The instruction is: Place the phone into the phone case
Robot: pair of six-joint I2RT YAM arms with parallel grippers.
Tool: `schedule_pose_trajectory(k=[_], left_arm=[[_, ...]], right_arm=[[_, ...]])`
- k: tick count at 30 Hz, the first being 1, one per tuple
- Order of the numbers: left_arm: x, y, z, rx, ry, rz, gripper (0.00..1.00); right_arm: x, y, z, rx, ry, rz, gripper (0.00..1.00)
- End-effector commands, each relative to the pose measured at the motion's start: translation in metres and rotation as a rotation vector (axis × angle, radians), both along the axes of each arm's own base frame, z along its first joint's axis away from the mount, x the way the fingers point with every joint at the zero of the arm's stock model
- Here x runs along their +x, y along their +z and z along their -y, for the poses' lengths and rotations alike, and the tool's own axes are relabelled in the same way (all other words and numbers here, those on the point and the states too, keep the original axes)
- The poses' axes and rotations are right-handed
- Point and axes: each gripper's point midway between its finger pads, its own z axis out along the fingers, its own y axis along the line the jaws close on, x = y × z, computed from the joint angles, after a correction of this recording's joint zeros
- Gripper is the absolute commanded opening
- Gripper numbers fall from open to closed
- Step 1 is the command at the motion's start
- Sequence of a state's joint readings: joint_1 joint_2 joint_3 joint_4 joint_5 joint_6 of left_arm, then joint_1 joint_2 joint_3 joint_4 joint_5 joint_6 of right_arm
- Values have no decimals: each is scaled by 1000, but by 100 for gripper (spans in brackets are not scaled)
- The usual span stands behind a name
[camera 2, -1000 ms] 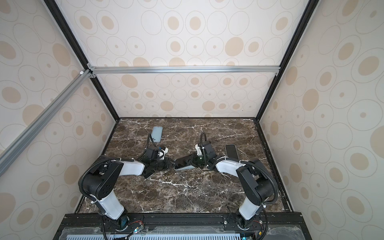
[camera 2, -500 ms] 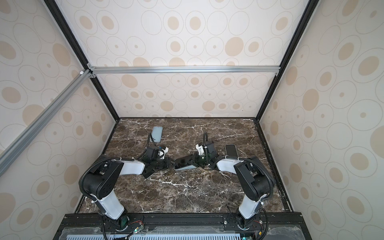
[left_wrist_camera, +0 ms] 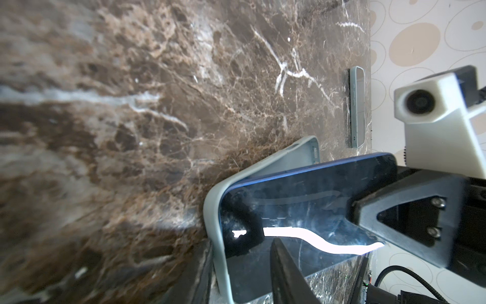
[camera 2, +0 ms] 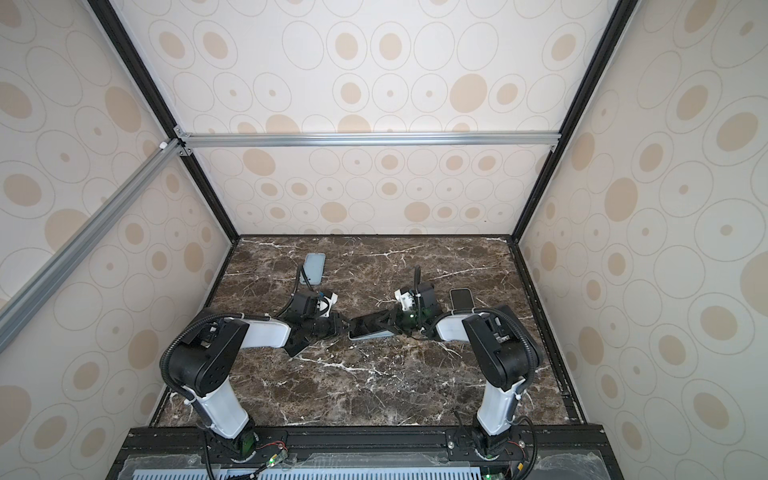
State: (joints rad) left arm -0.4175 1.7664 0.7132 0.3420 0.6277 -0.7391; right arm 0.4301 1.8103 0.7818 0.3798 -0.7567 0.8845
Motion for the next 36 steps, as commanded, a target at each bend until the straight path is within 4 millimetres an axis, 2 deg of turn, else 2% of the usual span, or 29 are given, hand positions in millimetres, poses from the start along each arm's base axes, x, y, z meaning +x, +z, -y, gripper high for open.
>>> schedule_pose_trajectory(k=[1,9,14,18,26,36], left_arm=[[6,12,18,-42,-68,52,36],[8,14,20,-40,-82,67,37],[6,6,10,27,-63,60,37],[4,-5,0,113,-61,39,36],[7,-3,-5,156,-58,63,36],[9,2,-7,174,-63,82,36]], right_arm=[[-37,-72,21,-171,-25,-225,0],[-36,-82,23,-192,-31,-245,0],[-36,-83,30,-240,-36,-252,3],[-33,-75,35,-299,-29,-231,12],[-23,-53,38,-358,-8,-192,30],[-14,-33,41,-421,17,-166,40]])
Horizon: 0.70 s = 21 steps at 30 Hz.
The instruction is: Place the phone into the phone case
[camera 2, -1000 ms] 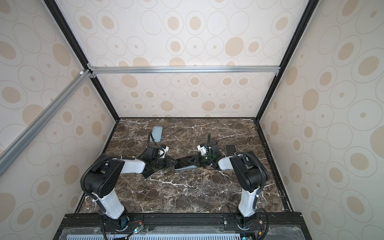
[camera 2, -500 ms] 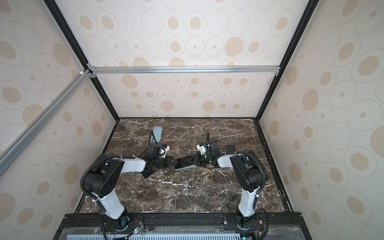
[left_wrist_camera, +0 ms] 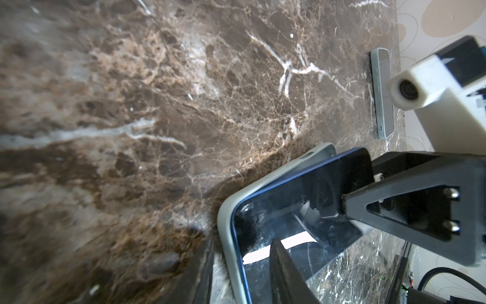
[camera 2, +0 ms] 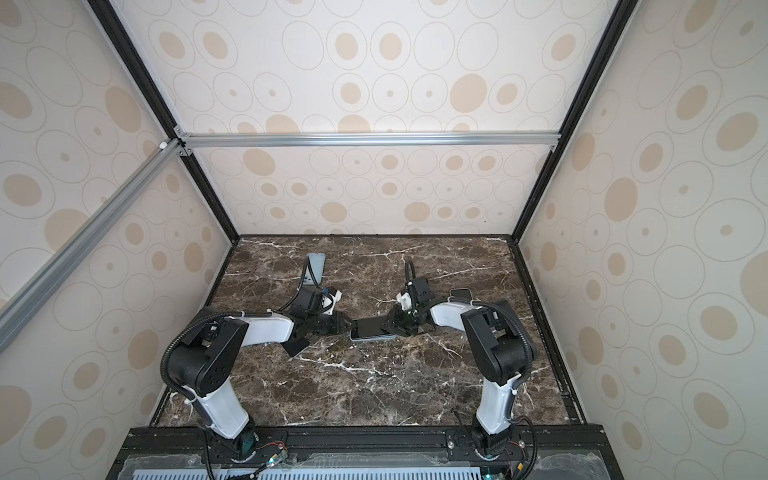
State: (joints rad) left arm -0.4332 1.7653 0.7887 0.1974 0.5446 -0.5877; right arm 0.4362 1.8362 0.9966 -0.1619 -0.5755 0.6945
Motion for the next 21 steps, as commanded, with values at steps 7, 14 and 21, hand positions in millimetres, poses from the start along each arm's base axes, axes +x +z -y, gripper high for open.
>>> schedule_pose_trajectory(k=[7,14,21], left_arm=[[0,5,-3,36,-17,16,36],[-5,4,-3,29,-25,0,36],[-15,0,1,-1,-39,-34,35]], right_arm=[[-11,0,15,-123,27,-48,44],[-11,5,16,-144,58,-46,48],[-7,12,13,-155,87,-23,50]])
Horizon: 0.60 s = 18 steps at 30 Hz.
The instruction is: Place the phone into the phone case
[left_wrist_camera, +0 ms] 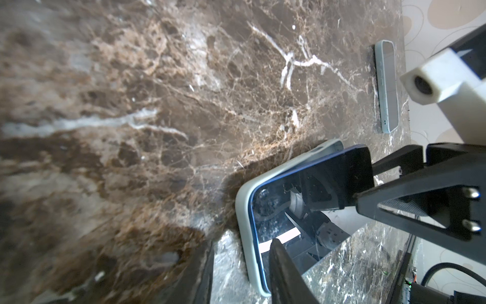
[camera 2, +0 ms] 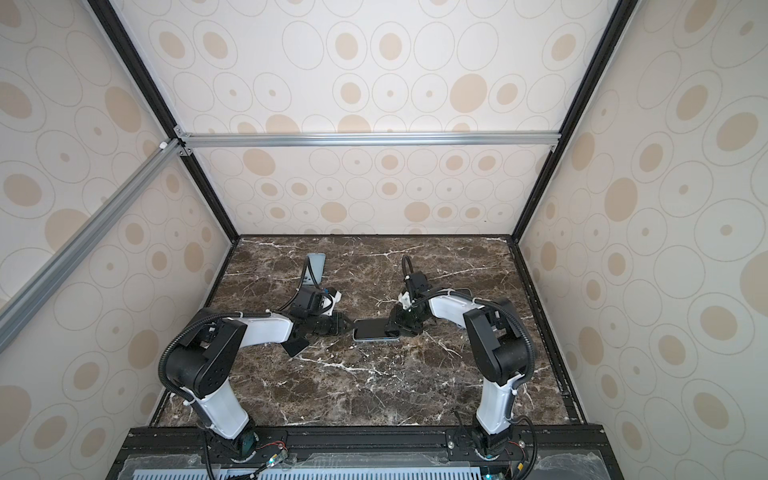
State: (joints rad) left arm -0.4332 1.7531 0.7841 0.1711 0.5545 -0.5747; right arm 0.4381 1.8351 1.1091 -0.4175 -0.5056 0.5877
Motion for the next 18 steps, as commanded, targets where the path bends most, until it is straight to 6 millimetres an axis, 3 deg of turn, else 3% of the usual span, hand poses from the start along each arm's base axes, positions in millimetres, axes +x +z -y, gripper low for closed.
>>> schedule_pose_trajectory(k=[1,18], left_arm=[[-9,0,2,-7,-25,-24,35],[-24,-8,4,11,-64,-63,33]], right_arm=[[0,6,-1,-35,37,17,51],[0,7,11,-103,50,49,52]])
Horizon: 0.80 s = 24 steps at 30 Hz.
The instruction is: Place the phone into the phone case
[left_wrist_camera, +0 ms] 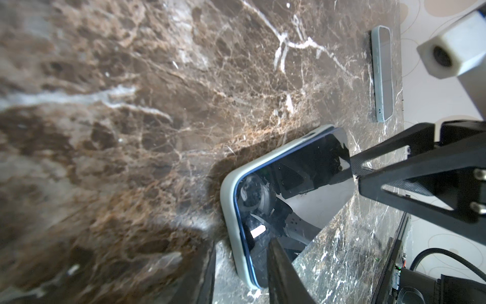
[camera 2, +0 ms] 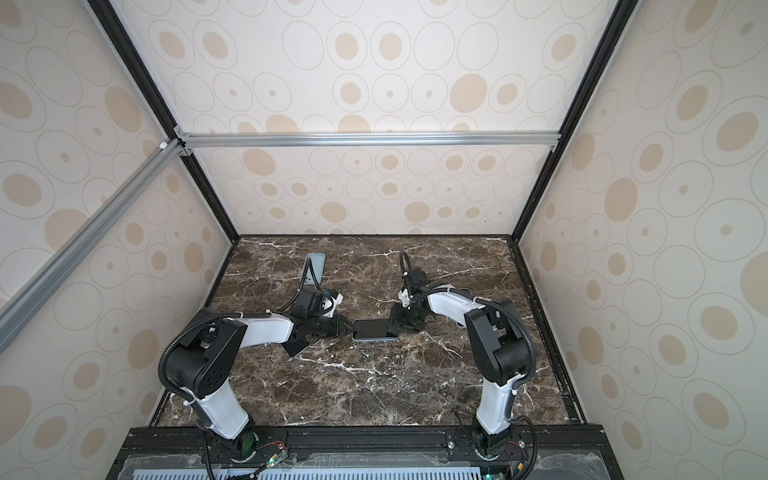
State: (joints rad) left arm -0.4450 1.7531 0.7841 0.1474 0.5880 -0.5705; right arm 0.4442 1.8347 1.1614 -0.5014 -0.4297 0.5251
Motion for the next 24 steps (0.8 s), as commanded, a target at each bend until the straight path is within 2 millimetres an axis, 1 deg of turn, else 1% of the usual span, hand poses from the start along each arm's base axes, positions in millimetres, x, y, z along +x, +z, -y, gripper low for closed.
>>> schedule_pose_trajectory(k=[1,4,9,13,16,24], left_arm=[[-17,-8,-4,27,-27,-39,33],[-23,-9,-6,24,-30,-41,32],[-28,-11,-5,10,-44,-60,32],[-28,-14,-5,18,-51,-65,31],[-27,-15,-4,21,-56,-64,28],[-27,-19,-4,25,-59,-72,23]], right_arm=[[-4,4,4,-25,12,18,52],[-6,4,7,-29,15,20,50],[-13,-4,7,-25,18,-14,45],[-14,-9,6,-15,16,-22,40],[-13,-10,1,11,23,-23,36],[-13,-12,1,3,40,-22,27]])
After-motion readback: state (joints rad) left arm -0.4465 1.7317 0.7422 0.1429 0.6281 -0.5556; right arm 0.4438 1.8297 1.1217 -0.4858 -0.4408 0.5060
